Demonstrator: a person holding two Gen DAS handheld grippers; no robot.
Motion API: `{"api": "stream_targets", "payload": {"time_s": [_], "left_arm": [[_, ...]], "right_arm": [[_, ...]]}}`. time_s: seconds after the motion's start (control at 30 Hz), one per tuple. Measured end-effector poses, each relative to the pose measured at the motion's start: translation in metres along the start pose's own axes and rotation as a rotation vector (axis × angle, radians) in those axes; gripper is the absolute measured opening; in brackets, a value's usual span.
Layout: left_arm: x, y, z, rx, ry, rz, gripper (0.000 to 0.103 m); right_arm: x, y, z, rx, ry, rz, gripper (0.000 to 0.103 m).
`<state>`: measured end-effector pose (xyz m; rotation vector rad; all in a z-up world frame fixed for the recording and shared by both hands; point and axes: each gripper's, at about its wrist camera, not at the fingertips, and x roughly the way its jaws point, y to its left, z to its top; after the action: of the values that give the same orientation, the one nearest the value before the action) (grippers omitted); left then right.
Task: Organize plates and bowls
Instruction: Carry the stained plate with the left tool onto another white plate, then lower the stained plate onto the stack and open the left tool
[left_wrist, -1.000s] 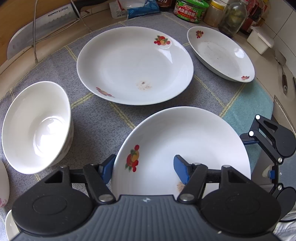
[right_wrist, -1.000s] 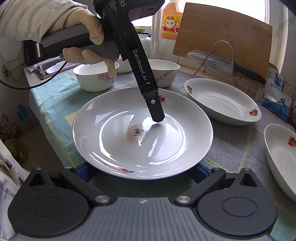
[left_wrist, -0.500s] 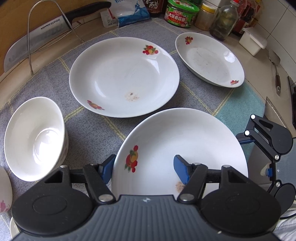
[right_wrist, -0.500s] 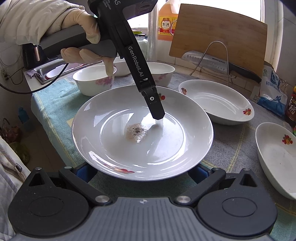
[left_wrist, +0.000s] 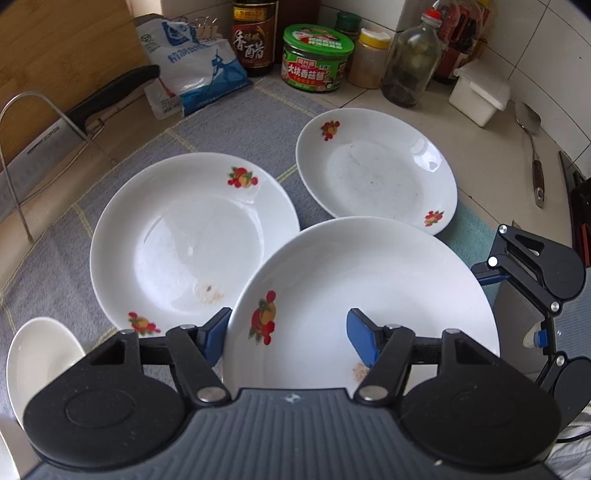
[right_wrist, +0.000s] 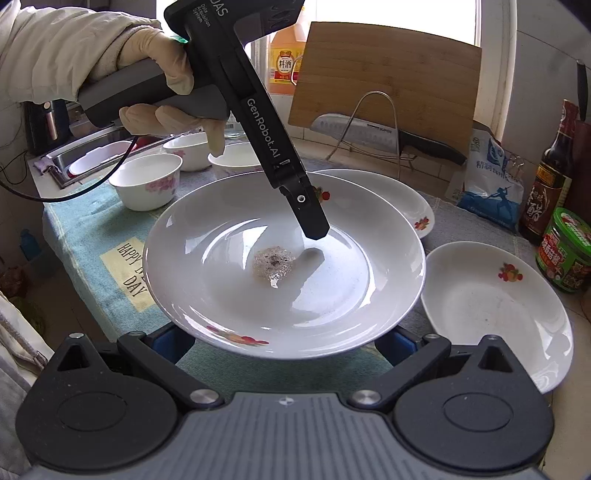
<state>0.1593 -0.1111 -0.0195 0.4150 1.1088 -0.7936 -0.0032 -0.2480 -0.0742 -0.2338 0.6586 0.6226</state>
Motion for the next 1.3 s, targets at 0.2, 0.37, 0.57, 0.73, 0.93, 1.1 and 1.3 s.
{"api": "stream_targets", "payload": {"time_s": [0.2, 0.37, 0.57, 0.73, 0.93, 1.1, 1.3], "left_arm": [[0.020, -0.017, 0.044, 0.058, -0.017, -0.020, 0.066], [0.039, -0.028, 0.078, 0.096, -0.025, -0.043, 0.066], [0.062, -0.036, 0.108, 0.128, -0.024, -0.064, 0.066], [0.081, -0.042, 0.125, 0.143, -0.017, -0.085, 0.066], [0.098, -0.048, 0.138, 0.157, -0.005, -0.105, 0.066], [0.109, -0.049, 0.143, 0.160, 0.006, -0.113, 0.066], [0.117, -0.050, 0.145, 0.177, 0.014, -0.121, 0.066]], "right_arm": [[-0.015, -0.039, -0.006, 0.030, -0.004, -0.055, 0.103], [-0.024, -0.071, -0.012, 0.051, -0.001, -0.095, 0.103], [-0.025, -0.099, -0.019, 0.080, 0.010, -0.135, 0.103], [-0.024, -0.117, -0.025, 0.119, 0.016, -0.152, 0.103], [-0.023, -0.129, -0.029, 0.142, 0.032, -0.168, 0.103], [-0.022, -0.134, -0.031, 0.150, 0.039, -0.174, 0.103], [-0.020, -0.134, -0.033, 0.149, 0.058, -0.184, 0.103]]}}
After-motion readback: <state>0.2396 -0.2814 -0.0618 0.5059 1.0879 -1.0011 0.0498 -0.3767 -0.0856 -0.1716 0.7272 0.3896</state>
